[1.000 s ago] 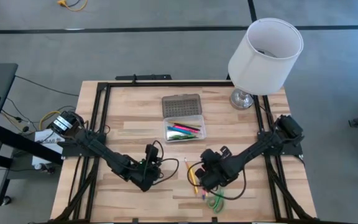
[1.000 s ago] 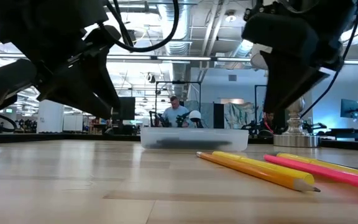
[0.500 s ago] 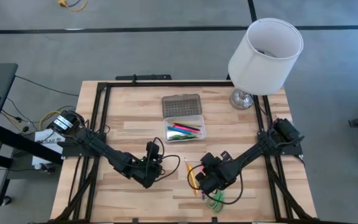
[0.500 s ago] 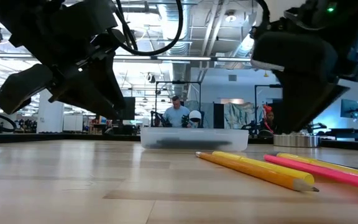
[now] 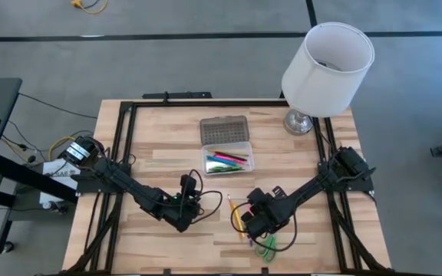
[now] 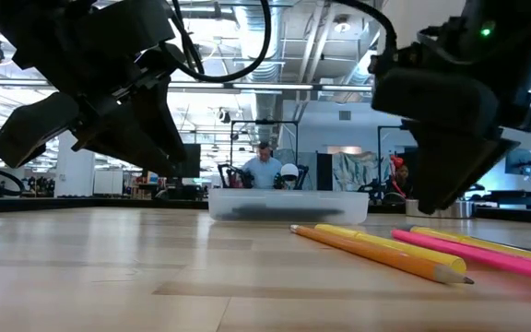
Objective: Pick & place school supplies into a supply box
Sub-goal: Put the gray pen into the gray supply box
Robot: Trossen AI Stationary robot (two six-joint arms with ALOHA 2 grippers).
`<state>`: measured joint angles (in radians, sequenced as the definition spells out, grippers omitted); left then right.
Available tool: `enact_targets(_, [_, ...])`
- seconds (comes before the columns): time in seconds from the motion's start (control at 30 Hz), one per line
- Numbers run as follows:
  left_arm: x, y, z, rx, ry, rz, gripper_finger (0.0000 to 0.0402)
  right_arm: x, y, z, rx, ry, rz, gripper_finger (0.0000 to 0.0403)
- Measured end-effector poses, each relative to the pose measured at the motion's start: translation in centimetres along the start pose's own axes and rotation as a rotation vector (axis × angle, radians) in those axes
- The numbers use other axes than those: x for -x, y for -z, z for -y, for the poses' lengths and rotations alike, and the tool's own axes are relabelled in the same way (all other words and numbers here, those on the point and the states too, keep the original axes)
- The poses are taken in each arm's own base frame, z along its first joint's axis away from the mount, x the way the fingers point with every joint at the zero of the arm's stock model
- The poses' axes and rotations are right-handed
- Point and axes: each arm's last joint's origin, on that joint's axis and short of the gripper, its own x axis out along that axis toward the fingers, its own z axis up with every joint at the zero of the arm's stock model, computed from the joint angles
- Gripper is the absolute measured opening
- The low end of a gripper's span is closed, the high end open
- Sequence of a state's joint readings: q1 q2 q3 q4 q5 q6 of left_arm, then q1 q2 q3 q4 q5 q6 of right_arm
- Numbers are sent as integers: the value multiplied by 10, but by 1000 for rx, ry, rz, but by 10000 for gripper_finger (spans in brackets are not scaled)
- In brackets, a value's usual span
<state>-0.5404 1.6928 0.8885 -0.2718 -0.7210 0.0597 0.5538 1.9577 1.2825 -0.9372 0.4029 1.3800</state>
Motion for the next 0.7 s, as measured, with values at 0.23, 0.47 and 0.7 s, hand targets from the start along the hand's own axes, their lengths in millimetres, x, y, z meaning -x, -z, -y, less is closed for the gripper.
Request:
enact_targets(0.23, [0,0,0,20,4,1,116,-14,1,-4,5,23,-52,118])
enact_targets(0.47, [1,0,1,43,10,3,116,-18,1,-4,11,27,-70,118])
enact_targets(0.7, [1,0,3,68,62,4,116,-18,5,-5,-2,33,-92,118])
